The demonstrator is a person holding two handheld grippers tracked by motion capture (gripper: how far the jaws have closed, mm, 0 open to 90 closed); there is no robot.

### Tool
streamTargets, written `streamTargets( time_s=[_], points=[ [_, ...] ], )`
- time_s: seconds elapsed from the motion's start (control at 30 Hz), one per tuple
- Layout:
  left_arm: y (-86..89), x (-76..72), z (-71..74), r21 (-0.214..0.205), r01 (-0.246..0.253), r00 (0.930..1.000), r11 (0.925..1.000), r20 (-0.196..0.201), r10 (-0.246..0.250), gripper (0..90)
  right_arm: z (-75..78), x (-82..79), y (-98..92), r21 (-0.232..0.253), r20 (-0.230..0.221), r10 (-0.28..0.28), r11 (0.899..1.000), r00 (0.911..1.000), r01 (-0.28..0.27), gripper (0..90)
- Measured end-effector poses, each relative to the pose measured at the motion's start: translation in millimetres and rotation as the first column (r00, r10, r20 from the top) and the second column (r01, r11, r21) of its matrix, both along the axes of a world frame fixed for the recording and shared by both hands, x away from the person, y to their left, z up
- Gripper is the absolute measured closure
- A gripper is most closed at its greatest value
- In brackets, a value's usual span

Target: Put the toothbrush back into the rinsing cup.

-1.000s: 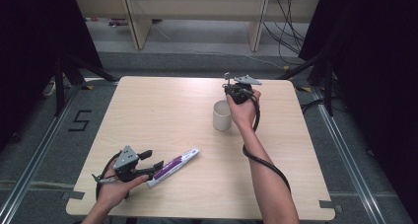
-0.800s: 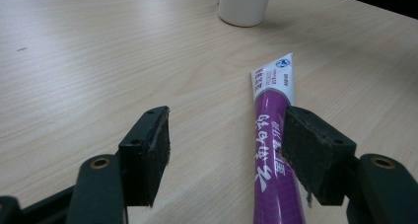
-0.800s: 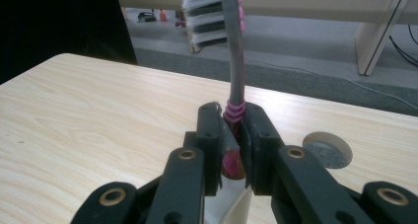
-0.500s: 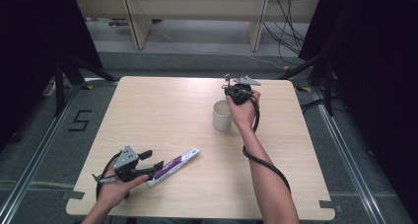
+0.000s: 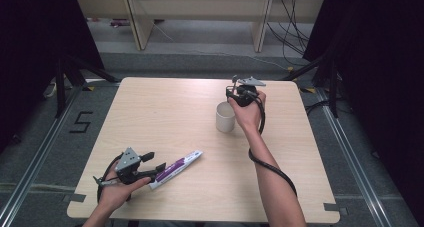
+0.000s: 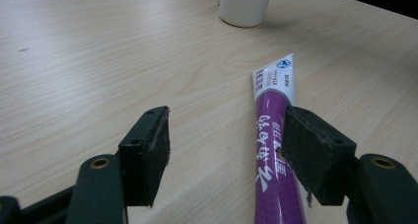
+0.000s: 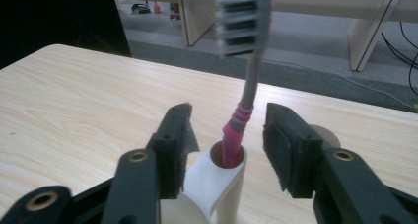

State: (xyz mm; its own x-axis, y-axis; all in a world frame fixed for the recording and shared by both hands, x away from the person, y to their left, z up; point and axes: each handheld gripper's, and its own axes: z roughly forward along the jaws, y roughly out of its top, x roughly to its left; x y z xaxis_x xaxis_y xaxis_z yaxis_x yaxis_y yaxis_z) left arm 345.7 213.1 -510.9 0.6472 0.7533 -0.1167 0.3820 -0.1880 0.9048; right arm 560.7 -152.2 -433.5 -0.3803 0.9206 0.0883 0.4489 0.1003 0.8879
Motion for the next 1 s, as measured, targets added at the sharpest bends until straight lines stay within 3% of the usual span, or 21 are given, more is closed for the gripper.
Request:
streamTargets(
  time_s=[0.27,0.3,0.33,0.47,1.0],
  points=[
    [-1.8,0.0,0.7,-0.002,0.009,0.9999,1.0000,0.004,-0.009,34.9,4.3,-6.9,-4.4,0.008,-0.040,0.018,1.000,0.9991,-0.018,44.9],
    [-1.6,-0.4,1.2,0.003,0.005,1.0000,1.0000,0.003,-0.005,34.9,5.4,-8.1,-5.8,-0.007,-0.040,0.024,1.000,0.9989,-0.024,44.0],
    [-1.5,-0.5,1.8,0.005,0.002,1.0000,1.0000,0.003,-0.002,34.9,6.5,-10.7,-7.1,0.018,-0.056,0.024,1.000,0.9982,-0.023,43.6],
    [-1.4,0.2,2.3,0.000,0.006,1.0000,1.0000,0.006,-0.006,34.8,7.6,-15.5,-11.6,0.015,-0.079,0.022,1.000,0.9967,-0.021,42.4],
    [-2.0,0.2,11.8,0.017,0.019,0.9998,0.9997,0.004,-0.019,34.8,8.5,-32.4,-31.6,0.006,-0.110,0.017,1.000,0.9938,-0.016,42.4]
  ],
)
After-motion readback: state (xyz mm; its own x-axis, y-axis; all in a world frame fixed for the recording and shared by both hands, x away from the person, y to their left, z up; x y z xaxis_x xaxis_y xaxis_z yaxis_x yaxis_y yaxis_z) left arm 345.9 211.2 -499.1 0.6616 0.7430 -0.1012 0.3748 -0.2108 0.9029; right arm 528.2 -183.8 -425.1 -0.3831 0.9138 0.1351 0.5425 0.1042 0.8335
